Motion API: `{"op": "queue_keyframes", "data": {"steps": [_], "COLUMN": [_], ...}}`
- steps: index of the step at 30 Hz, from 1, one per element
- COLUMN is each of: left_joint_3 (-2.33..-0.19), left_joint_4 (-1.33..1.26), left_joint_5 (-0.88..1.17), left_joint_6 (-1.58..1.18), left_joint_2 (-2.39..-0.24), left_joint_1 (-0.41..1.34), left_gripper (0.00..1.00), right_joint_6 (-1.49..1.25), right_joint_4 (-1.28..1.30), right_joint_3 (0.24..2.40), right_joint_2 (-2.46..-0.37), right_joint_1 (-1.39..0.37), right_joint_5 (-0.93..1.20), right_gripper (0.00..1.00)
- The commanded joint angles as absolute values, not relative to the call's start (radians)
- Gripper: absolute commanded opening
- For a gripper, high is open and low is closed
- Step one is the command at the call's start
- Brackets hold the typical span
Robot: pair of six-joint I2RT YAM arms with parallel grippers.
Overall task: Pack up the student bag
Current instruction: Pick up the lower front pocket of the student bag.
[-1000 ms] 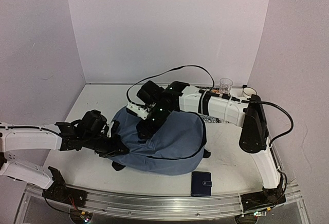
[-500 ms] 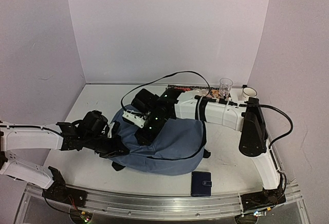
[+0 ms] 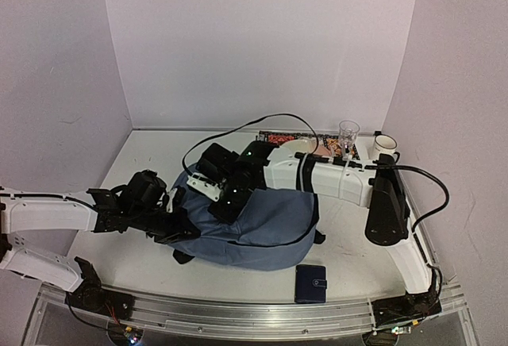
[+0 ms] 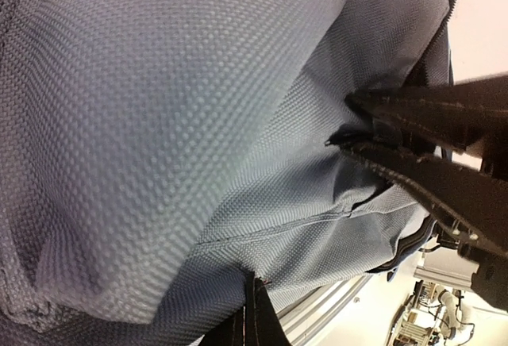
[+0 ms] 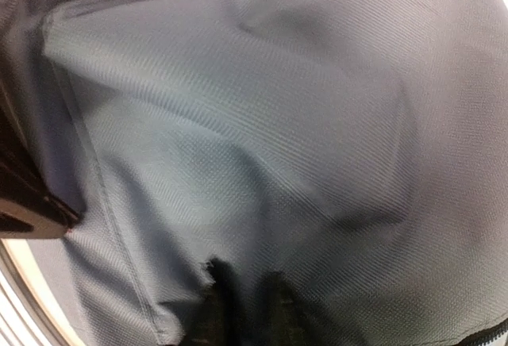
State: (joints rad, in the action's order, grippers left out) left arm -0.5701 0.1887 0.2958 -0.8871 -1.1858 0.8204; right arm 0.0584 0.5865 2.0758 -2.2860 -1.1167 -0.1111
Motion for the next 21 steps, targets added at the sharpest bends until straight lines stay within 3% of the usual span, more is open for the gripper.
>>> {"op": "queue_keyframes", "data": {"steps": [1, 4, 11, 21], "left_joint_3": [-0.599, -0.591, -0.536, -0.529], "left_joint_4": [0.184, 0.184, 0.192, 0.202], "left_joint_5": [0.334, 0.335, 0.328, 0.318], "left_joint_6": [-0.872, -0.876, -0.909, -0.917], "left_joint_2": [-1.172, -1.166, -1.124, -1.112], "left_joint_1": [0.833, 0.833, 0.833, 0.833], "left_gripper": [0.00, 0.00, 0.00, 0.00], "right_joint_6": [0.086, 0.080, 0.017, 0.008], "right_joint_4": [0.737, 0.733, 0.676, 0.575], "right_joint_3": [2.093, 2.146, 2.230, 2.097], "right_joint_2": [-2.341, -2.339, -2.265, -2.213], "right_joint_1": [-1.093, -1.086, -0.991, -0.914], "right_joint_5": [-0.191, -0.174, -0.084, 0.220], "right_gripper": [0.07, 0.00, 0.00, 0.06]}}
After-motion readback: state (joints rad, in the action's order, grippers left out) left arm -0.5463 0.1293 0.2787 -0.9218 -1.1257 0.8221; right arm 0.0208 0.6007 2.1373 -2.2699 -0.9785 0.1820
